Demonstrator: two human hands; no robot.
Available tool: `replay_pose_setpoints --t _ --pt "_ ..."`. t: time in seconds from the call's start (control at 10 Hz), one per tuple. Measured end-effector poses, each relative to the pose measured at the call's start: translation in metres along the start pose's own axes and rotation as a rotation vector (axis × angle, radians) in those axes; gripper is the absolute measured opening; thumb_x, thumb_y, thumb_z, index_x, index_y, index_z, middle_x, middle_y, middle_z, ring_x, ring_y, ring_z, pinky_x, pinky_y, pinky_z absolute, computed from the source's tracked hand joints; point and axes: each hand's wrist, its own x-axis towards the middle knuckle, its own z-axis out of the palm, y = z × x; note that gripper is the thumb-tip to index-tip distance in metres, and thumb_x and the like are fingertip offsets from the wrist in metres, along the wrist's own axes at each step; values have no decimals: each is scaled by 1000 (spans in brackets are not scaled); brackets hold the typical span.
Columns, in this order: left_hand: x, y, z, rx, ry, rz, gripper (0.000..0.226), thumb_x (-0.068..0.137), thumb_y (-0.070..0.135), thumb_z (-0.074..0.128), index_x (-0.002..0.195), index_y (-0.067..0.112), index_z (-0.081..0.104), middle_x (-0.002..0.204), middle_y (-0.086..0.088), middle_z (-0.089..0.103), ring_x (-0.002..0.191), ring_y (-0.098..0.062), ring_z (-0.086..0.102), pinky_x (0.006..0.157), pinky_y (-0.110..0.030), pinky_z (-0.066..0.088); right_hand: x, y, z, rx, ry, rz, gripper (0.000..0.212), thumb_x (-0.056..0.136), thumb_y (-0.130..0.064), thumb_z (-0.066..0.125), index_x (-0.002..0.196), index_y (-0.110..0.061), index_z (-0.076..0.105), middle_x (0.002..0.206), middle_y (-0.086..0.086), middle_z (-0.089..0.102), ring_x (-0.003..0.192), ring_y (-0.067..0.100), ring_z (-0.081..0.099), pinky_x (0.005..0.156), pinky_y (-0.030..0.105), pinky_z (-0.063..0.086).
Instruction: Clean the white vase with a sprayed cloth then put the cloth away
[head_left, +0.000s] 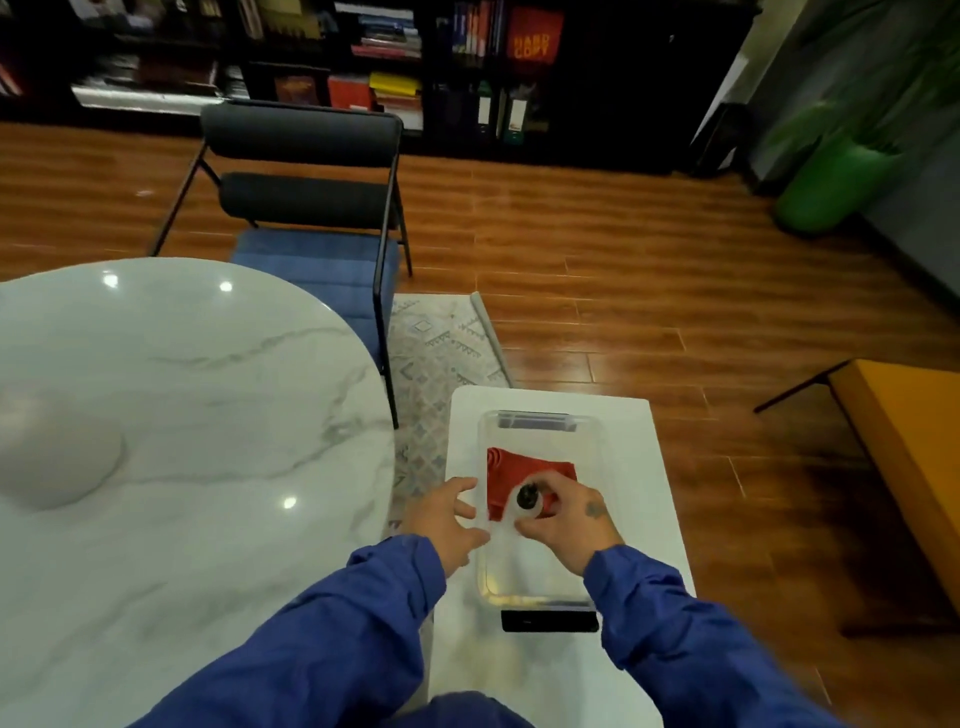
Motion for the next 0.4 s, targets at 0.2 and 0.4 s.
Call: replay_pose_setpoints --t 0.2,0.4 --pt "8 -8 8 -68 18 -28 67 77 -2 70 132 27 47 101 -2 59 91 -25 63 71 -40 60 -2 18 19 -71 -99 10 41 72 -11 75 108 -27 63 103 -4 66 83 17 63 79 26 54" --pt "6 -7 8 -4 14 -19 68 76 5 73 133 28 46 99 3 59 89 -21 63 70 -35 60 0 21 20 -100 -157 10 51 76 -8 72 120 -29 58 112 -3 64 90 18 63 87 30 54"
